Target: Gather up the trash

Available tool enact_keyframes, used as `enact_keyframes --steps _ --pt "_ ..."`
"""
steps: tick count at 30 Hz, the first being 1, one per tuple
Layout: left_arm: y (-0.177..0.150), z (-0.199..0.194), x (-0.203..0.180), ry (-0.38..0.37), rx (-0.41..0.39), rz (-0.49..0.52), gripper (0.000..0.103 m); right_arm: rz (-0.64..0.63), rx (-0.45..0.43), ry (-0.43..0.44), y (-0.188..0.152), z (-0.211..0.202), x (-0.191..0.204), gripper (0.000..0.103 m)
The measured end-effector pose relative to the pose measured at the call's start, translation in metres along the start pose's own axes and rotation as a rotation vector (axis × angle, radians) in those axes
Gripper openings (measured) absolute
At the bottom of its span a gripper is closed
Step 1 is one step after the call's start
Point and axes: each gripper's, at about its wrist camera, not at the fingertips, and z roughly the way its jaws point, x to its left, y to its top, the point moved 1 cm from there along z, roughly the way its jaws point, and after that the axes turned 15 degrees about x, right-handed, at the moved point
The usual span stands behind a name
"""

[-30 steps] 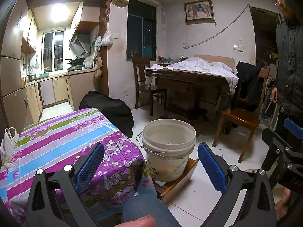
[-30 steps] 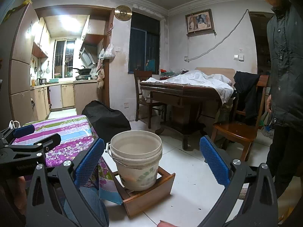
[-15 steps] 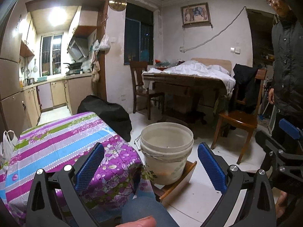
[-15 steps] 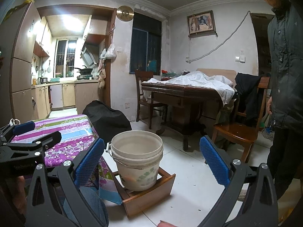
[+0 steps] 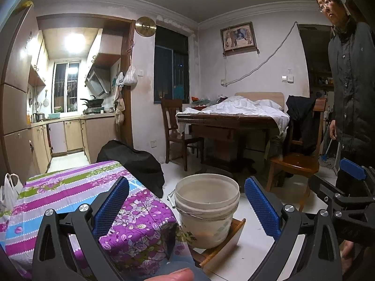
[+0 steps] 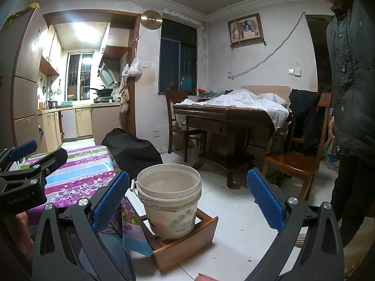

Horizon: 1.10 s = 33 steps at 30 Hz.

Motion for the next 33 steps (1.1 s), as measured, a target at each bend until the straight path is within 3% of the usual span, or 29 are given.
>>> enact_keyframes --steps 33 --pt "-0.001 0.009 0.003 -0.008 0.048 0.005 0.098 0.005 0.004 0.005 0.001 0.005 0.005 0.098"
